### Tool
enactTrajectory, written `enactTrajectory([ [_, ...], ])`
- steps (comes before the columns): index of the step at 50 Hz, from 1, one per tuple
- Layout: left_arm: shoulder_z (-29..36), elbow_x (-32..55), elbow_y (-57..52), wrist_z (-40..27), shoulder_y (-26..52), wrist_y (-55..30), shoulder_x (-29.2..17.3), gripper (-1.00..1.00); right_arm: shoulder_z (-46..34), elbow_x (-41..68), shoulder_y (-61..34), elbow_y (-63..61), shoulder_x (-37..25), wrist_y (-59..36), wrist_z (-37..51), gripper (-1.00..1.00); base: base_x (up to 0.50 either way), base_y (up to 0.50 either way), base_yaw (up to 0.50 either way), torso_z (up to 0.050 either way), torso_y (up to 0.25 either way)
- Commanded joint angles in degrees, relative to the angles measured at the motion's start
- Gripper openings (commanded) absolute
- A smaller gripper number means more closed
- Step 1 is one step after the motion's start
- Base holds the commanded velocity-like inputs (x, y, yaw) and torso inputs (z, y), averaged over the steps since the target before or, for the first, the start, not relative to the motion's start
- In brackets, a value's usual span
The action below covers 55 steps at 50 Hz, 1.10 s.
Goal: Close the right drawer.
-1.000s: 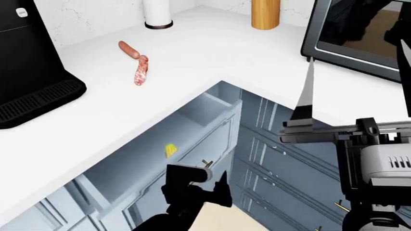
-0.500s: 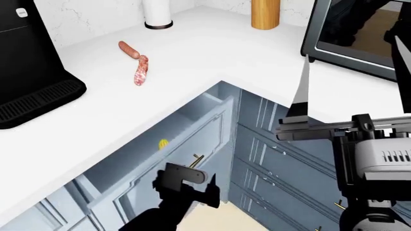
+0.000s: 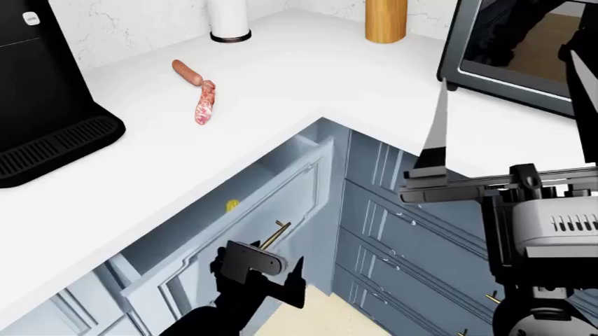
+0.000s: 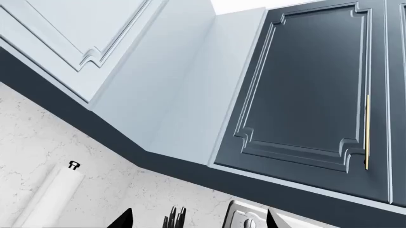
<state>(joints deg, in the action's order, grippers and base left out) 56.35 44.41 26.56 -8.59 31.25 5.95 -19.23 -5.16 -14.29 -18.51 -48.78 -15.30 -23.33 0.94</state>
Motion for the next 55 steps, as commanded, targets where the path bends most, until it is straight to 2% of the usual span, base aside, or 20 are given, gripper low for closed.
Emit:
enactTrajectory([
  [1,-2.95,0.19,5.40,3.04,-0.10,2.53,-2.10,1.00,-0.85,-0.43,-0.78,-0.19,-0.02,-1.13,0.00,1.00,0.00,0.00,0.00,0.000,0.000],
  [10,-6.44,1.65,7.28,0.22,0.71,4.20,-3.17,1.00,-0.82,0.14,-0.52,0.79,-0.33,-0.27,0.29,1.00,0.00,0.00,0.00,-0.001,0.000],
  [18,-10.50,2.28,28.52,6.86,5.49,12.02,3.04,1.00,-0.95,0.16,-0.60,0.53,-0.49,-0.70,0.31,1.00,0.00,0.00,0.00,0.000,0.000],
  [23,-11.54,2.29,35.25,8.28,6.97,14.37,4.90,1.00,-0.94,0.19,-0.36,0.51,-0.60,-0.64,0.50,1.00,0.00,0.00,0.00,0.000,0.000],
  [26,-12.80,2.13,47.41,12.45,10.08,18.64,8.58,1.00,-1.01,0.24,-0.36,0.51,-0.62,-0.56,0.58,1.00,0.00,0.00,0.00,0.000,0.000],
  [29,-14.91,-1.22,48.39,11.30,10.19,17.43,8.35,1.00,-1.08,0.27,-0.29,0.57,-0.69,-0.46,0.68,1.00,0.00,0.00,0.00,0.000,0.000],
  [31,-18.70,-4.49,48.41,11.25,9.95,16.63,7.97,1.00,-1.28,0.10,-0.27,0.36,-0.66,-0.72,0.69,1.00,0.00,0.00,0.00,0.000,0.000],
  [36,-28.44,-14.86,48.41,8.27,9.33,13.52,7.20,1.00,-1.41,0.30,-0.32,-0.04,-0.51,-1.11,0.71,1.00,0.00,0.00,0.00,0.000,0.000],
  [37,-29.18,-17.30,48.40,-0.33,8.12,8.55,4.56,1.00,-1.30,0.43,-0.08,-0.01,-0.59,-0.66,0.84,1.00,0.00,0.00,0.00,0.000,0.000],
  [41,-32.94,-22.02,48.40,-5.87,8.00,4.41,4.14,1.00,-1.51,0.39,-0.12,-0.24,-0.60,-0.87,0.85,1.00,0.00,0.00,0.00,0.000,0.000],
  [47,-39.12,-28.53,48.40,-10.04,8.27,2.87,3.72,1.00,-1.84,0.06,-0.37,-0.93,-0.52,-1.73,0.88,1.00,0.00,0.00,0.00,-0.002,0.000],
  [55,-43.98,-35.78,48.41,-15.75,9.10,-2.87,3.54,1.00,-1.23,0.78,0.39,-0.45,-0.89,-0.55,1.29,1.00,0.00,0.00,0.01,0.000,0.000],
])
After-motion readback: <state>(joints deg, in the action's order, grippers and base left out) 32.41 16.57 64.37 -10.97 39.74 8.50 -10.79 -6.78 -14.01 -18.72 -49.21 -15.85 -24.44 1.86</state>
